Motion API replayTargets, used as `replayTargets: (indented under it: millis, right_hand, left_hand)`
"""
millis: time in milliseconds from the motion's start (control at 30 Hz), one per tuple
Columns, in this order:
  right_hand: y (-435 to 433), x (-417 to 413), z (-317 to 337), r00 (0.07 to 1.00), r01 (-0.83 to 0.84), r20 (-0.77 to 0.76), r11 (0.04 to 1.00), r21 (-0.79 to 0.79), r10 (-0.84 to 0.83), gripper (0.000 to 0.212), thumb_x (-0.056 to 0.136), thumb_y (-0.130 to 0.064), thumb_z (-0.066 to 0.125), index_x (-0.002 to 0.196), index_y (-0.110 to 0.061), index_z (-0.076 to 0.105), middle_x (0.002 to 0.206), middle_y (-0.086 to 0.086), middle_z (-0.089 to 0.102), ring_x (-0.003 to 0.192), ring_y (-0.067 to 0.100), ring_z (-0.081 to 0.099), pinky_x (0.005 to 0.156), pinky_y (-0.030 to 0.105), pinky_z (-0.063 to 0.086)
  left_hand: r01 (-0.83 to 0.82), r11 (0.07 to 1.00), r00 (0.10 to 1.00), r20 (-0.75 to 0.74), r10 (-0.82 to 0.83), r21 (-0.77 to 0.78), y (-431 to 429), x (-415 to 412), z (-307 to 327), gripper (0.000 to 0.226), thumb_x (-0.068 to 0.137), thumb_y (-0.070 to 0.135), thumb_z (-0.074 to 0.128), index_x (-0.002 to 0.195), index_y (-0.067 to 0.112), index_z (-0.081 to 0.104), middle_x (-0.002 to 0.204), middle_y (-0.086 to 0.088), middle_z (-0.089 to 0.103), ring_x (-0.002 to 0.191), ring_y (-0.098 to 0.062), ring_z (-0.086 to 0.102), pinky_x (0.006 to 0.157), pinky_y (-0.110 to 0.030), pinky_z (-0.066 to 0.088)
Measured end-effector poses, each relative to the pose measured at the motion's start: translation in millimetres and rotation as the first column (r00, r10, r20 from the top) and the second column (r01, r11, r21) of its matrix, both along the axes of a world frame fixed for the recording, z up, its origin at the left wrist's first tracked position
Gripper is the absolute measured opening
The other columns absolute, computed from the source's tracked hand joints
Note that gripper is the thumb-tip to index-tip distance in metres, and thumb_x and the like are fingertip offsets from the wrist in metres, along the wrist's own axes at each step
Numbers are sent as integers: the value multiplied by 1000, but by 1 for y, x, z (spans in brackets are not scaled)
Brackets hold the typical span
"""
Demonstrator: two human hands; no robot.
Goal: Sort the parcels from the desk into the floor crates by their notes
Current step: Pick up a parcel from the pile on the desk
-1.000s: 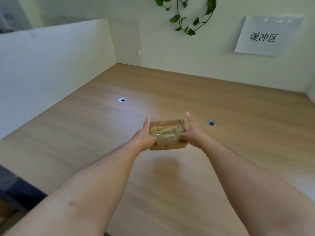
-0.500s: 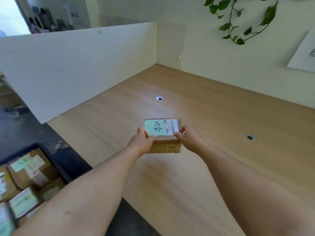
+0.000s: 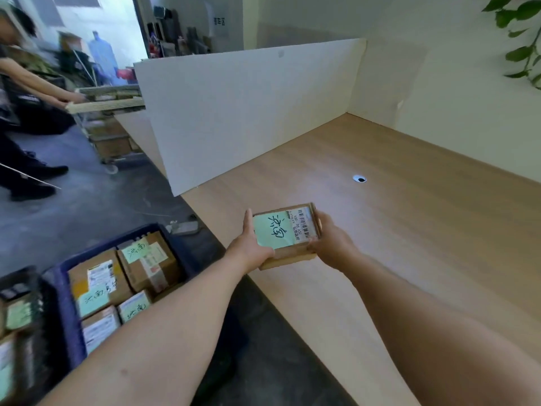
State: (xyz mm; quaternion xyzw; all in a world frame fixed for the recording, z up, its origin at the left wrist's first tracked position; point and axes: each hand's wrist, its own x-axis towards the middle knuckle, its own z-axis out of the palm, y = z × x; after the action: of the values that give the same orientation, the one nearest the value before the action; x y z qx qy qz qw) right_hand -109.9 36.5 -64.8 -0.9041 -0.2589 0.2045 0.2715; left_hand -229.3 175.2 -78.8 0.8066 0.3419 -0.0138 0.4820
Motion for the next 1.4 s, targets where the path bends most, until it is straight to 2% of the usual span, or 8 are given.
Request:
replayTargets:
  millis: [167, 333, 467, 600, 733, 867, 1067, 1400]
  right_hand:
    - [30, -12, -1, 1000, -26, 10, 1000, -10, 26, 58, 95, -12, 50, 147, -22, 26, 105, 0, 54, 94, 20, 53, 76, 32, 47]
    - [56, -14, -6, 999, 22, 30, 999, -26, -21, 34, 94, -12, 50, 128, -15, 45, 116, 7, 56, 99, 22, 56, 75, 35, 53]
    - [94, -28, -8, 996, 23, -91, 998, 61, -17, 50, 94, -10, 55, 137, -29, 41, 123, 8, 42, 94, 23, 57, 51, 21, 45]
    - [149, -53, -16, 980, -51, -185, 994, 99, 69, 76, 91, -3, 56, 148, -41, 24, 126, 11, 49, 90, 21, 60, 48, 23, 49]
    - [206, -85, -14, 983, -164, -75, 983, 79, 170, 87, 93, -3, 56, 151, -46, 7, 119, 6, 54, 80, 15, 62, 51, 23, 52]
    - [257, -119, -19, 934, -354, 62, 934, 48, 351, 78, 90, -4, 59, 148, -40, 22, 128, 4, 54, 90, 15, 60, 56, 20, 52]
    - [308, -157, -43, 807, -584, 76, 810, -44, 586, 83, 88, -8, 65, 152, -32, 18, 156, 3, 18, 128, 22, 46, 89, 26, 51]
    - [350, -138, -135, 680, -724, -32, 664, -187, 732, 74, 93, -13, 57, 151, -38, 20, 136, 7, 37, 104, 22, 57, 81, 31, 57]
  left_hand:
    - [-3, 998, 1000, 7, 3, -63, 24, -12, -8, 108, 88, 11, 67, 150, 33, -19, 137, -4, 46, 116, -19, 51, 81, -32, 46]
    - [-151, 981, 985, 61, 160, -125, 40, -20, -19, 71, 85, 9, 69, 134, 26, 20, 131, -9, 44, 108, -20, 51, 75, -31, 57]
    - [-287, 924, 945, 83, 316, -252, 68, -40, -28, 49, 89, 13, 66, 117, 23, 27, 123, -11, 53, 104, -24, 61, 71, -33, 60]
    - [-363, 907, 921, 62, 384, -213, 103, -69, -32, 49, 92, 21, 65, 125, 23, 28, 117, -7, 59, 95, -21, 64, 70, -32, 58]
    - [-347, 933, 935, 35, 352, -96, 147, -105, -29, 58, 94, 37, 60, 144, 28, 32, 130, 0, 57, 104, -18, 56, 88, -37, 48]
    - [-442, 895, 894, 53, 445, -57, 188, -142, -31, 39, 97, 34, 55, 133, 24, 46, 125, -1, 60, 103, -22, 61, 83, -35, 50]
    - [-552, 831, 829, 60, 556, -69, 231, -183, -54, 63, 94, 20, 60, 146, 38, 29, 119, 2, 65, 96, -20, 65, 82, -38, 54]
    - [-600, 799, 796, -68, 601, 43, 241, -176, -135, 84, 92, 9, 58, 153, 41, 9, 138, -1, 43, 103, -15, 56, 70, -28, 53]
